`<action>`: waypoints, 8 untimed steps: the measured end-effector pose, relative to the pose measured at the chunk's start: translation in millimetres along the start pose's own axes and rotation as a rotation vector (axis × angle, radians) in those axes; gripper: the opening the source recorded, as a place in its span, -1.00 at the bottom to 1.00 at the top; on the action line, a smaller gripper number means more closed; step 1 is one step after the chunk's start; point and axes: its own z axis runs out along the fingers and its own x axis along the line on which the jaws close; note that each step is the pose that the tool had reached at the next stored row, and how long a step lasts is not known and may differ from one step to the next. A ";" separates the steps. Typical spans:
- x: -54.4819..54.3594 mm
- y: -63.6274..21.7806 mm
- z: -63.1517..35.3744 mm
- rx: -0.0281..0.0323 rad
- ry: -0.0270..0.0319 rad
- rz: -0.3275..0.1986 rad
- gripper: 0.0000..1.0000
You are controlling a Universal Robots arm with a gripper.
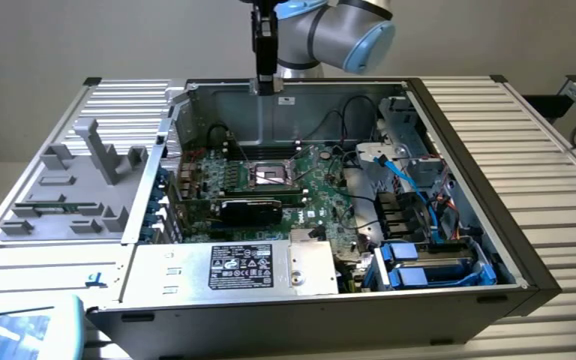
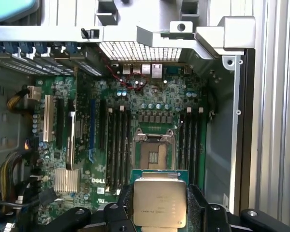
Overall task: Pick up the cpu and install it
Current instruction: 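Place the cpu into insertion slot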
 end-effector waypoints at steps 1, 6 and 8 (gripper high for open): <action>-0.1 0.0 1.9 -0.0001 0.0000 0.000 0.10; -0.8 -0.2 10.8 -0.0002 -0.0001 -0.001 0.10; -1.1 -0.2 14.6 -0.0001 -0.0005 -0.001 0.10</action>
